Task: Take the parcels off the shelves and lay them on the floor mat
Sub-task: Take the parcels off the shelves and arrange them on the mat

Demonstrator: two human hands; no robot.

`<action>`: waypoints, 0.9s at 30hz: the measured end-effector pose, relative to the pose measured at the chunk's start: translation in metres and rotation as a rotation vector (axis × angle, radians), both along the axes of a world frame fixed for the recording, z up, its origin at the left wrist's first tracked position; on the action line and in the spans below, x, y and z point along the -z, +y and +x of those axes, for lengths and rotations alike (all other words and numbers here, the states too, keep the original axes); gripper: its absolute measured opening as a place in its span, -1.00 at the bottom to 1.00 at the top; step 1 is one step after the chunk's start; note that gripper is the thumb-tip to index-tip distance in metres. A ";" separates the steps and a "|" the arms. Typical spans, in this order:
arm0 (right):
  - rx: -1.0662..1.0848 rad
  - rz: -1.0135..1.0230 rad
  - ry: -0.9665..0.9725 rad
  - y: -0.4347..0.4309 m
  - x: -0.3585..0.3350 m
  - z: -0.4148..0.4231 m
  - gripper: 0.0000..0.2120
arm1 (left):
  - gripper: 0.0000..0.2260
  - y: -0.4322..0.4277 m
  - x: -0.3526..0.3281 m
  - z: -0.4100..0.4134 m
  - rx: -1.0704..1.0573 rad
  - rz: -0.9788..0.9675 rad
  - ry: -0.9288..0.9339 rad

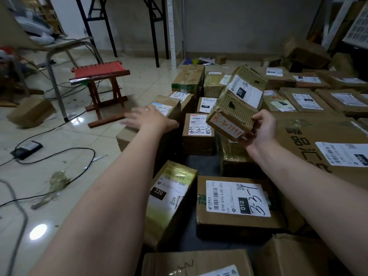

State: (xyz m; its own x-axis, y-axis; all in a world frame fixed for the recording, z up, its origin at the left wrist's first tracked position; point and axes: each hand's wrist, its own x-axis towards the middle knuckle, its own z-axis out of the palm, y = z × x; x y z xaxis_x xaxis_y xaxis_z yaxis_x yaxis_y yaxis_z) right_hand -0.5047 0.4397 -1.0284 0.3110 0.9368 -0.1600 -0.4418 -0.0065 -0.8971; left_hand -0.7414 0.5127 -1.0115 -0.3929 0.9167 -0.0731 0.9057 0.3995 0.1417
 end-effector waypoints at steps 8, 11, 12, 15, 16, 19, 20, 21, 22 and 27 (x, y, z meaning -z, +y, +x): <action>-0.038 0.002 0.009 0.001 -0.001 -0.008 -0.83 | -0.07 -0.005 0.006 -0.015 0.091 0.012 -0.187; -0.045 0.010 0.010 0.000 -0.004 -0.011 -0.85 | -0.16 -0.008 0.003 -0.002 0.170 0.056 -0.134; -0.044 0.011 0.006 0.000 -0.004 -0.011 -0.86 | -0.20 -0.009 0.002 0.001 0.189 0.064 -0.125; -0.045 0.009 -0.014 -0.002 -0.006 -0.011 -0.86 | -0.26 -0.012 0.003 -0.001 0.178 0.098 -0.119; -0.044 0.008 -0.025 -0.003 -0.007 -0.010 -0.86 | -0.26 -0.012 0.004 -0.004 0.152 0.120 -0.142; -0.021 -0.003 -0.047 -0.005 -0.010 -0.007 -0.85 | -0.11 -0.009 -0.003 -0.022 0.090 0.188 -0.264; -0.011 -0.006 -0.044 -0.006 -0.011 -0.006 -0.85 | -0.05 -0.008 -0.007 -0.030 0.087 0.200 -0.279; -0.003 -0.008 -0.038 -0.006 -0.013 -0.005 -0.85 | -0.02 -0.008 -0.013 -0.039 0.098 0.205 -0.270; 0.003 -0.011 -0.032 -0.007 -0.014 -0.004 -0.84 | -0.03 -0.008 -0.017 -0.049 0.122 0.207 -0.246; 0.012 -0.012 -0.028 -0.009 -0.018 -0.005 -0.85 | -0.08 -0.019 -0.043 -0.090 0.182 0.151 -0.330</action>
State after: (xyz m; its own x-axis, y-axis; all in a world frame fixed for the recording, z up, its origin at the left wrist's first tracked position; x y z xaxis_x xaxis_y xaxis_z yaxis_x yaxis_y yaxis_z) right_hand -0.5097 0.4305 -1.0100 0.3268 0.9311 -0.1621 -0.4169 -0.0120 -0.9089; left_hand -0.8311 0.4937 -0.9689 -0.2010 0.9792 -0.0276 0.8560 0.1892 0.4811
